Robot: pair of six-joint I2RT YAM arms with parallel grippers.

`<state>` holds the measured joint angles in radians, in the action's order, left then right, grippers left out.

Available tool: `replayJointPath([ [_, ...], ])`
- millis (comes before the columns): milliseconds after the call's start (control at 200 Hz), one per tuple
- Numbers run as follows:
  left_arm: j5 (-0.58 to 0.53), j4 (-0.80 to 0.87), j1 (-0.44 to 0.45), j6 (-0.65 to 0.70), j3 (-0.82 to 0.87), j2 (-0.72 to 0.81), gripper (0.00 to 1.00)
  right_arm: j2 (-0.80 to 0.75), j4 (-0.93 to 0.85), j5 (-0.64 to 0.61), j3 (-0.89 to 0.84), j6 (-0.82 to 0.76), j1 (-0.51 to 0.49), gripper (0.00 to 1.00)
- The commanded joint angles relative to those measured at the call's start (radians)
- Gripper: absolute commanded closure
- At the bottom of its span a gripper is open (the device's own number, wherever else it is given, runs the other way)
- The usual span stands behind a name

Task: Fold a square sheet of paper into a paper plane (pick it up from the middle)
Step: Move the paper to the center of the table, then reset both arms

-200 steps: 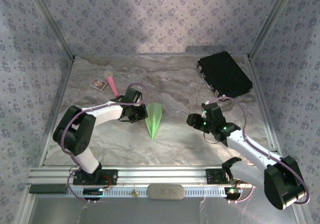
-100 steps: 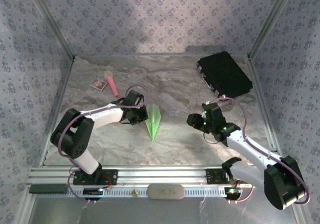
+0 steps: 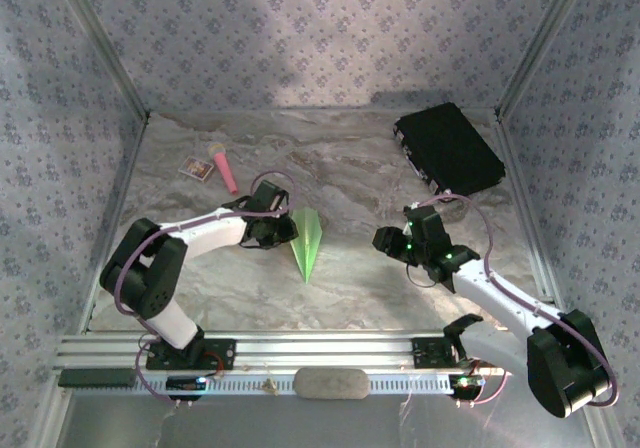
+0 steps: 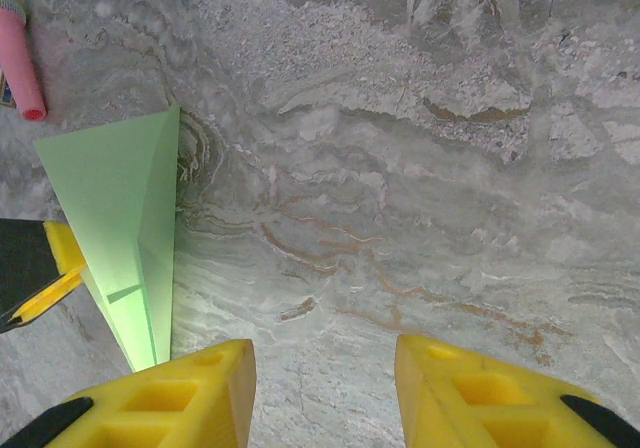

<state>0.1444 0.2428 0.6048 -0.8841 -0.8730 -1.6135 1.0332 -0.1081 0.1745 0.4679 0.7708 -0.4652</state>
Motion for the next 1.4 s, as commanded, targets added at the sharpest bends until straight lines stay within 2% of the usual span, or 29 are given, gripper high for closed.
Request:
replayJointPath([
  [0,-0.030,0.029,0.012,0.010,0.016,0.070,0.72,-0.018,-0.044,-0.031,0.018,-0.028,0.009,0.57],
  [70,-0.067,0.036,0.021,0.027,0.028,0.110,0.66,-0.043,-0.098,-0.067,0.047,-0.067,0.016,0.56],
  [190,-0.159,0.033,0.031,0.069,0.066,0.209,0.59,-0.094,-0.226,-0.203,0.137,-0.183,0.017,0.51],
  [255,-0.227,0.039,0.029,0.101,0.084,0.268,0.47,-0.121,-0.283,-0.336,0.181,-0.208,0.017,0.45],
  [365,-0.377,0.083,0.029,0.180,0.089,0.367,0.39,-0.163,-0.307,-0.602,0.210,-0.287,0.018,0.35],
  [380,-0.409,0.090,0.028,0.192,0.090,0.377,0.37,-0.170,-0.291,-0.632,0.205,-0.309,0.017,0.33],
  [435,-0.505,0.107,0.021,0.232,0.095,0.423,0.26,-0.186,-0.212,-0.723,0.165,-0.416,0.022,0.10],
  [475,-0.571,0.108,0.010,0.266,0.105,0.451,0.19,-0.190,-0.121,-0.763,0.118,-0.513,0.031,0.05],
  [510,-0.640,0.108,0.001,0.284,0.114,0.472,0.05,-0.188,-0.046,-0.777,0.078,-0.584,0.046,0.04],
  [535,-0.676,0.103,-0.009,0.302,0.119,0.484,0.01,-0.185,-0.008,-0.773,0.056,-0.627,0.060,0.03],
  [580,-0.729,0.096,-0.036,0.334,0.127,0.496,0.00,-0.176,0.051,-0.757,0.025,-0.687,0.094,0.01],
  [690,-0.911,0.079,-0.098,0.434,0.129,0.492,0.00,-0.117,0.271,-0.756,-0.084,-0.733,0.259,0.01],
  [780,-1.036,0.017,-0.173,0.561,0.150,0.459,0.00,-0.099,0.338,-0.604,-0.101,-0.748,0.365,0.01],
  [845,-1.016,-0.018,-0.262,0.564,0.175,0.451,0.00,-0.088,0.452,-0.490,-0.128,-0.726,0.427,0.01],
  [909,-0.918,-0.131,-0.347,0.586,0.237,0.456,0.00,-0.036,0.626,-0.408,-0.176,-0.728,0.467,0.01],
  [994,-0.847,-0.330,-0.410,0.656,0.326,0.437,0.00,0.040,0.649,-0.349,-0.152,-0.769,0.472,0.02],
  [1129,-0.744,-0.566,-0.465,0.715,0.393,0.359,0.00,0.180,0.724,-0.267,-0.119,-0.829,0.455,0.02],
  [1244,-0.652,-0.797,-0.477,0.774,0.444,0.268,0.00,0.288,0.806,-0.226,-0.102,-0.866,0.439,0.02],
  [1399,-0.561,-1.010,-0.503,0.866,0.481,0.203,0.00,0.388,0.859,-0.190,-0.094,-0.889,0.433,0.03],
])
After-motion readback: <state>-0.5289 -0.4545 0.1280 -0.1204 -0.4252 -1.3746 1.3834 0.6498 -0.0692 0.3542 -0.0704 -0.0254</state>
